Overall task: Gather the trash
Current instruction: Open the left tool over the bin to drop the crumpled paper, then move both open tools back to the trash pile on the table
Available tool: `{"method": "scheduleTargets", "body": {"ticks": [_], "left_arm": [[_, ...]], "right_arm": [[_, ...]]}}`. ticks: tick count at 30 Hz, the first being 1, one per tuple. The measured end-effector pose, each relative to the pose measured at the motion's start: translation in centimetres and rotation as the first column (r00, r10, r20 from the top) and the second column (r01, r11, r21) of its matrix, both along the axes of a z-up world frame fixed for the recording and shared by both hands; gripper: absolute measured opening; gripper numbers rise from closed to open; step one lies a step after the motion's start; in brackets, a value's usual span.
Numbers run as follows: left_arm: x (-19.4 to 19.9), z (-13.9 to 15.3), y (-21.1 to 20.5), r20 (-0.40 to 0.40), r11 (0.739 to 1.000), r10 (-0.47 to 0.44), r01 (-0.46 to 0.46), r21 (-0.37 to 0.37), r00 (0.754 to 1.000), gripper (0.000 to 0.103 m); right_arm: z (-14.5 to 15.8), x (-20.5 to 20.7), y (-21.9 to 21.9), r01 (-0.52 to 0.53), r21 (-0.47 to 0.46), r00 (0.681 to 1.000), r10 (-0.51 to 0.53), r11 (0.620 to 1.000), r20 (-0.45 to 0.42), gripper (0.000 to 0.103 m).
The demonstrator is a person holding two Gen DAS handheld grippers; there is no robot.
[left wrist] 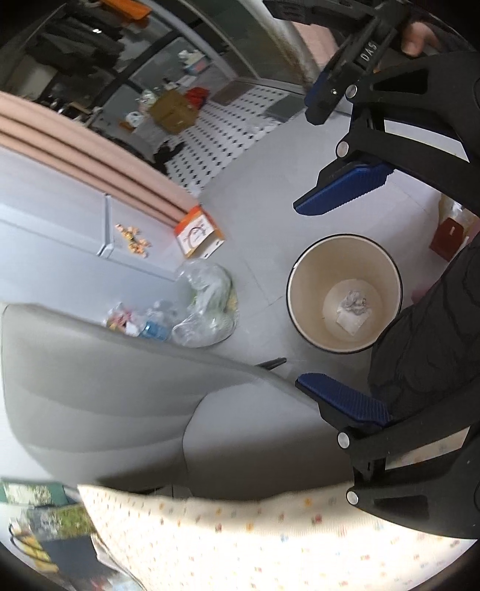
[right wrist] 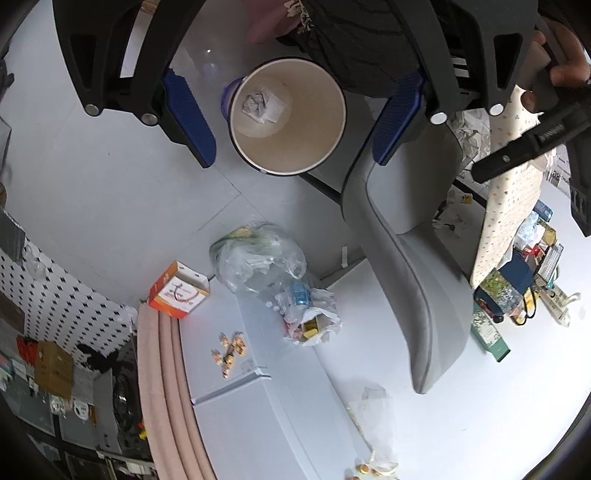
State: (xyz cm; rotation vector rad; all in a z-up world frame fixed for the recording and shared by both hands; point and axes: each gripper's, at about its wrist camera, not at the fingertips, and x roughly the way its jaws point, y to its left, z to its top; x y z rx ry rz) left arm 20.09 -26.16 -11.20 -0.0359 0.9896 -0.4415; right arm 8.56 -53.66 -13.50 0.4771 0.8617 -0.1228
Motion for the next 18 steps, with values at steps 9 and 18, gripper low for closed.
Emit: {"method": "scheduleTargets", "body": {"ticks": [9, 18], "left_arm": [[-1.6, 4.5, 6.2, 0.096, 0.991, 0.117, -0.109, -0.079, 0.989, 0.088], [-3.8, 6.8, 13.6, 0.153, 0.960, 0.255, -0.232, -0.157, 0.955, 0.088]], "right_arm": [[3.3, 0.6, 4.6, -0.047, -0.063, 0.996, 0.051, 0.997, 0.078, 0.095], [6.2, 0.9, 10.2, -0.141, -0.093, 0.980, 0.152, 0.986, 0.127, 0.095]]}}
